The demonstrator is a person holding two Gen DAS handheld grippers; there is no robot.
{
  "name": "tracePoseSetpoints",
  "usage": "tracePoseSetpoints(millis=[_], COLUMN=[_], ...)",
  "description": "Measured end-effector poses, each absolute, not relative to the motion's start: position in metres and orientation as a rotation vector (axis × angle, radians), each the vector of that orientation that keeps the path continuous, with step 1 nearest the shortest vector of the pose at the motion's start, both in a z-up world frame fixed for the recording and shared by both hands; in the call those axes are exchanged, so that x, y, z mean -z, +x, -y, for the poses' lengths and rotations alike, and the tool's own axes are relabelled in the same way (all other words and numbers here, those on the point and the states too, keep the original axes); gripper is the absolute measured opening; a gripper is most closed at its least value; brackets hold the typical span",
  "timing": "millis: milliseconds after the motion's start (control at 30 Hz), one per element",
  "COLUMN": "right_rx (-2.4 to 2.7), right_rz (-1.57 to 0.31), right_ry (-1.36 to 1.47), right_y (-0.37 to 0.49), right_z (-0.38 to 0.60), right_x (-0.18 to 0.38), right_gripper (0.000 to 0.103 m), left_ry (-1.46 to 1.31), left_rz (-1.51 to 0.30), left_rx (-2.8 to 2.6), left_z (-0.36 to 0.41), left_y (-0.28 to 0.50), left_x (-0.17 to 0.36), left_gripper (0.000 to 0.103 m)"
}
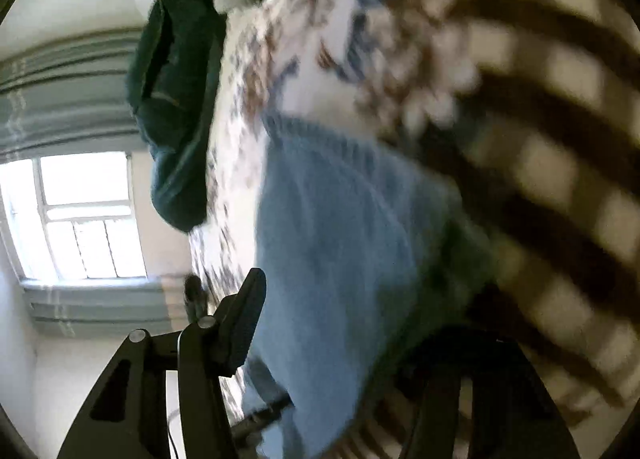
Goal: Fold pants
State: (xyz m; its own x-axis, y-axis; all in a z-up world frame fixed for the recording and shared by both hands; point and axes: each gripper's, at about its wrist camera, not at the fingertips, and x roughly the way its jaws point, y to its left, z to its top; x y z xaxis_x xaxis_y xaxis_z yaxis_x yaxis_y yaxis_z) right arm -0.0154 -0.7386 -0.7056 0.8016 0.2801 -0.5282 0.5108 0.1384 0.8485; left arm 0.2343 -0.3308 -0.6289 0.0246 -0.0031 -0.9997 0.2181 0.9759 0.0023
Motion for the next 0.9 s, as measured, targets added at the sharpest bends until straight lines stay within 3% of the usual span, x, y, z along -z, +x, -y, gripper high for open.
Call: tracePoseSetpoints(millis=[167, 200, 233, 300, 567, 900], right_rx=[0.254, 0.275, 0.301, 0.319, 0.305, 0.270], right_rz=[-0.725, -0.737, -0.761, -0.764, -0.723, -0.782], right_ry=[1.417, 1.406, 1.383, 1.366, 1.209, 1.043], right_y=[0.012, 0.013, 0.013, 0.012, 0.024, 0.062], right_z=[0.733, 0.732, 0.730, 0.728, 0.689, 0.578], right_x=[0.717, 0.715, 0.712, 0.702, 0.610, 0.539], right_gripper=[0.056, 0.047, 0.023, 0.008, 0.006, 0.006], left_ry=[0.170, 0.169, 0.169, 0.170, 0.082, 0.055], left_rz=[-1.523, -1.518, -1.514, -1.513, -1.470, -1.470], left_rx=[0.170, 0.168, 0.168, 0.169, 0.191, 0.200], left_z=[0.326, 0.327, 0.327, 0.328, 0.309, 0.207], left_y=[0.229, 0.229, 0.229, 0.228, 0.227, 0.211], left_x=[0.623, 0.624, 0.623, 0.620, 0.577, 0.532], left_gripper=[0.103, 0.103, 0.103, 0.103, 0.103, 0.103])
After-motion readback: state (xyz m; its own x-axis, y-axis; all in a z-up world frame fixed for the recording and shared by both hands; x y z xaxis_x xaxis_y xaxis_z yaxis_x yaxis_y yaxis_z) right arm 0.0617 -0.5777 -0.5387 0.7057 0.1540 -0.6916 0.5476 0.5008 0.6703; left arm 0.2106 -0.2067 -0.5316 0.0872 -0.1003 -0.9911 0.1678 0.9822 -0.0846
